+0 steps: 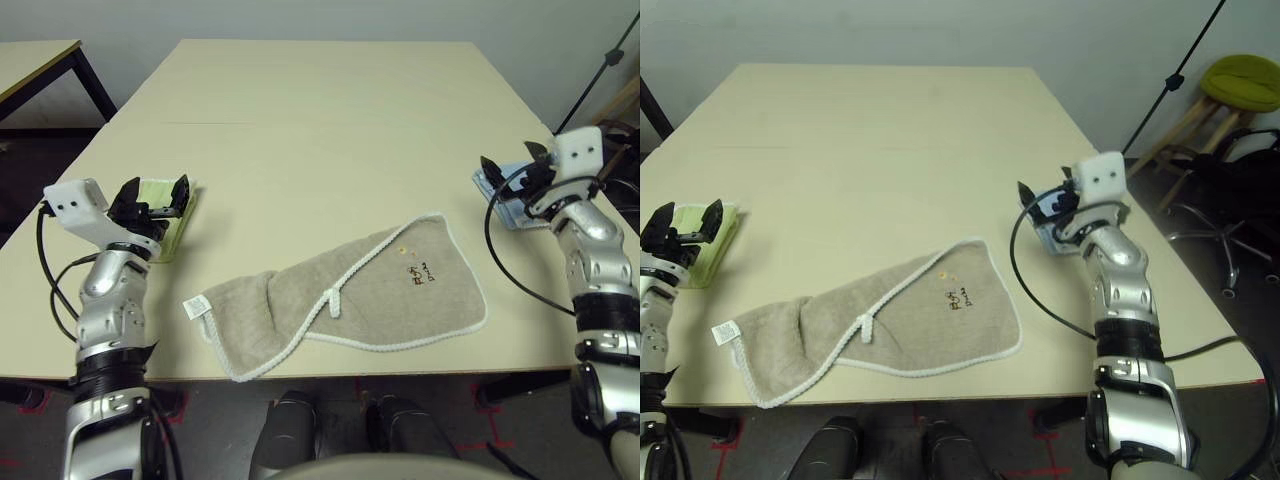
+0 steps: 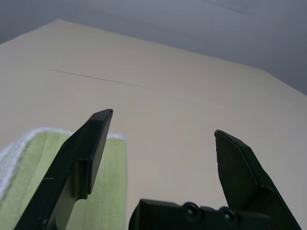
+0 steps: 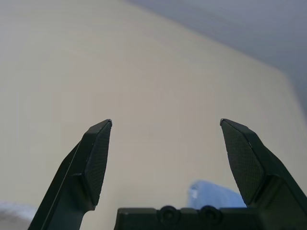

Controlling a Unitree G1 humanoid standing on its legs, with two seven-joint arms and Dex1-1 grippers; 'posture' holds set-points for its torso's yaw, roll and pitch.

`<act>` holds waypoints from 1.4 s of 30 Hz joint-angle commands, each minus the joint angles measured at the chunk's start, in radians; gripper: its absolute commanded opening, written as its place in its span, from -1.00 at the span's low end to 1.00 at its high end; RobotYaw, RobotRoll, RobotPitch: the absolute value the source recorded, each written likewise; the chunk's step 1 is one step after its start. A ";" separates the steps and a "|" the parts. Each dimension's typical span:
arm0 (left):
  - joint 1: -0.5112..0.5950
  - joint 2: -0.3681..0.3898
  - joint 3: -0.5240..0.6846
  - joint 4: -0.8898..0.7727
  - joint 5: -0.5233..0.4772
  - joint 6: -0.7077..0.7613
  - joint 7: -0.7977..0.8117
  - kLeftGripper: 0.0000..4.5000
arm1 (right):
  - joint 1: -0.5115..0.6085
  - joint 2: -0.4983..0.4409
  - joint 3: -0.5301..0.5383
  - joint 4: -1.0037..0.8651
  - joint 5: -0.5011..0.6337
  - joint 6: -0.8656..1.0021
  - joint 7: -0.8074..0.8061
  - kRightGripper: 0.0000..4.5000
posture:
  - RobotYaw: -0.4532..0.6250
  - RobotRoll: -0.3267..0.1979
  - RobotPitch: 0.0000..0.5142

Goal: Fold the towel and set it aside.

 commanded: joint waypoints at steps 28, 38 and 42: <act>0.245 0.265 -0.186 -0.520 -0.228 0.510 -0.495 1.00 | -0.350 0.048 0.453 0.673 -0.449 -0.188 0.510 0.72 | 0.38 0.25 -0.63; 0.269 0.243 -0.200 -0.513 -0.215 0.483 -0.499 1.00 | -0.444 0.050 0.398 0.686 -0.421 -0.172 0.569 -0.94 | 0.37 0.25 -0.60; 0.252 0.228 -0.229 -0.507 -0.203 0.477 -0.502 1.00 | -0.524 0.072 0.347 0.682 -0.380 -0.130 0.549 -0.98 | 0.35 0.25 -0.60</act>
